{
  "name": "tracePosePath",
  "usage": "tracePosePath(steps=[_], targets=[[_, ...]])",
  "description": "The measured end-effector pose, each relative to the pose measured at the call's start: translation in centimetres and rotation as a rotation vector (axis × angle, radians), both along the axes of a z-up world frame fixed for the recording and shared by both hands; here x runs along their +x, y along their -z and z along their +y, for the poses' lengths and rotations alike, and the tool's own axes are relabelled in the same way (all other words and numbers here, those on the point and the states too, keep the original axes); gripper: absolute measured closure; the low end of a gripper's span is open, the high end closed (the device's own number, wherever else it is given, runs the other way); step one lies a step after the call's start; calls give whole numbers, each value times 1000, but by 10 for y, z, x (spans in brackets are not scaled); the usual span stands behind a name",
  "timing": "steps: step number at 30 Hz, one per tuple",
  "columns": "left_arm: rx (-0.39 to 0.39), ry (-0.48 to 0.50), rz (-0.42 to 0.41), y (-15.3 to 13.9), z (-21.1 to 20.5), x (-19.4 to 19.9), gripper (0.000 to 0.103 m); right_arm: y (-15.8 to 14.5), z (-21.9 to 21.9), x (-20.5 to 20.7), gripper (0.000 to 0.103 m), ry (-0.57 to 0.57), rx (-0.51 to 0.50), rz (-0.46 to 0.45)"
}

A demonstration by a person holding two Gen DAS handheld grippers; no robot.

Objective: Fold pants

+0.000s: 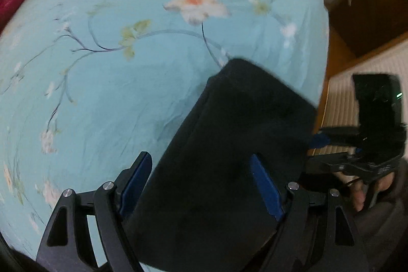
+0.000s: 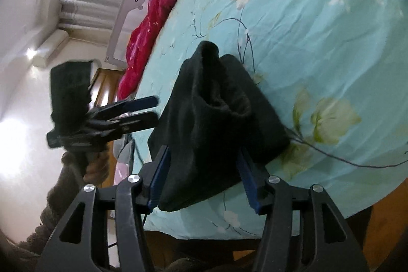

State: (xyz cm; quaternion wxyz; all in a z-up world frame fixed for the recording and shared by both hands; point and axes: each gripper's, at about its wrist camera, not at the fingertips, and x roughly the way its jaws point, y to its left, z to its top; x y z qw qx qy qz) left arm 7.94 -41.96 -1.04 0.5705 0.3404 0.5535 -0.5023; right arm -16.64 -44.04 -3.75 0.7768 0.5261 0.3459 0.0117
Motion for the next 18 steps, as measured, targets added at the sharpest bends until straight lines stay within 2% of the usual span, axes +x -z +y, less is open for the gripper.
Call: tracePosePath(steps=[2,3,4,5,6,7,8,9,11,14,16,18], targets=[[51,11,25,17,-3,4,23,5,1,2,47,-7,9,6],[43,4,52,20,-2,5,29,6,0,3,48,-5,17,5],[26,4,59,18,-1,5,40,8,-1,4,49,4,28,5],[1,13,58,15,1,3,47,9,-1,5,58,6,32,8],[-17,22,51,10,3,1,64,10,-2,7,67,16,29,16],[-32,26,43,1,7,-1,78,11,-2,8,69,20,44,19],[-41,32,33,-8,11,-4,84,14,-4,6,75,13,82,13],[-53,46,23,-18,17,-6,91,16,-1,8,77,-11,167,-7],[-72,83,10,-43,31,-7,91,11,10,12,77,-62,254,-62],[-24,118,-57,-54,35,-8,83,-1,27,24,78,-139,313,-142],[41,100,-109,-36,26,-6,82,7,25,25,78,-116,324,-126],[99,74,-132,-10,15,-5,82,33,16,19,78,-37,398,-65]])
